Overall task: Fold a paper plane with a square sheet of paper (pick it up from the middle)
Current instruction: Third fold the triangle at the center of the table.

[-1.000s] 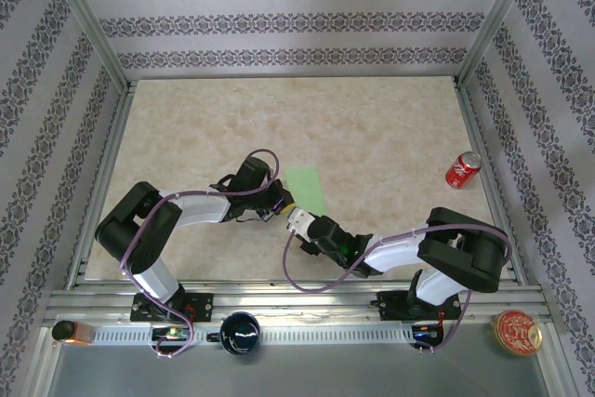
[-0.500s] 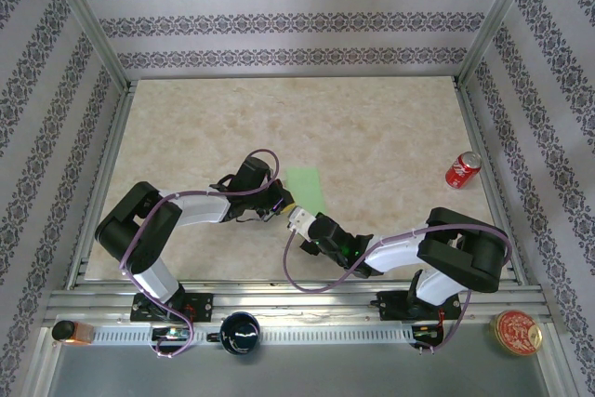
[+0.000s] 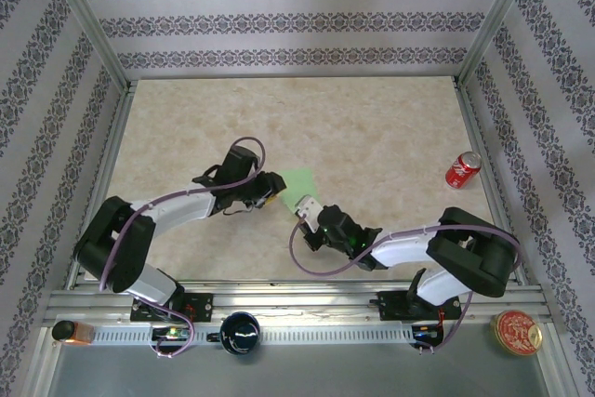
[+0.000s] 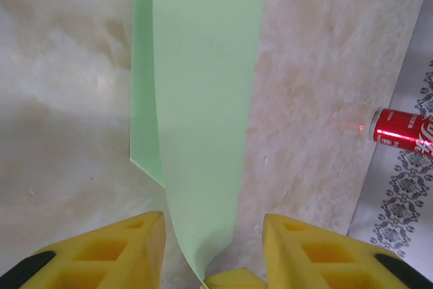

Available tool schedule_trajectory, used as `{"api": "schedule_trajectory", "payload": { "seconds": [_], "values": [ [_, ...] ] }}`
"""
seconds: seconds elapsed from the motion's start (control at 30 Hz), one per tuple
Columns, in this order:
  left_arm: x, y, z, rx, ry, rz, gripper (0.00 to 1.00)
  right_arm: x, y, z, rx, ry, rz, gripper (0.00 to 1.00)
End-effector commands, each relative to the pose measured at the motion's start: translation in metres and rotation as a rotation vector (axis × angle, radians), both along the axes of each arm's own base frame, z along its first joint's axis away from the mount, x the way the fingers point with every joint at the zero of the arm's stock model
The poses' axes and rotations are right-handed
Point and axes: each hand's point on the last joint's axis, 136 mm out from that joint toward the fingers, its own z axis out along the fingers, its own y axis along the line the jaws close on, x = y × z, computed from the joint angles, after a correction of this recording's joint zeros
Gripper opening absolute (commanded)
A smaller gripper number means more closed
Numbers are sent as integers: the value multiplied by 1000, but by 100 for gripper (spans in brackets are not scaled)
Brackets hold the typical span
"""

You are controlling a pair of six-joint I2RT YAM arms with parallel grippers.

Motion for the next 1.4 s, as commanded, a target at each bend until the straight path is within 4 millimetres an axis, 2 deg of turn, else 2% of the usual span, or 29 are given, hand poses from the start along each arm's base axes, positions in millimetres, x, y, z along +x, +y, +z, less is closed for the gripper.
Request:
{"api": "schedule_trajectory", "payload": {
  "seconds": [0.0, 0.1, 0.2, 0.3, 0.5, 0.67, 0.77, 1.03, 1.17, 1.37],
  "values": [
    [15, 6, 18, 10, -77, -42, 43, -15, 15, 7, 144, 181, 72, 0],
    [32, -7, 31, -48, -106, -110, 39, -15, 20, 9, 206, 283, 94, 0],
    [45, -23, 35, -53, -113, -197, 35, -10, 22, 10, 270, 395, 87, 0],
    [56, -33, 24, -34, -83, -246, 29, -5, 24, 12, 307, 470, 81, 0],
    [66, -38, -11, 17, -2, -279, 22, 0, 25, 11, 323, 514, 61, 0],
    [65, -40, -42, 32, 58, -305, 18, 5, 21, 8, 363, 596, 25, 0],
    [62, -43, -53, 12, 82, -314, 16, 8, 18, 4, 359, 607, 10, 0],
    [51, -35, -86, 58, 138, -328, 15, 10, 17, 2, 389, 686, 12, 0],
    [45, -31, -96, 83, 155, -343, 14, 17, 12, 2, 407, 713, -13, 0],
    [44, -29, -97, 100, 154, -357, 14, 30, 5, -2, 413, 745, -51, 0]
  ]
}}
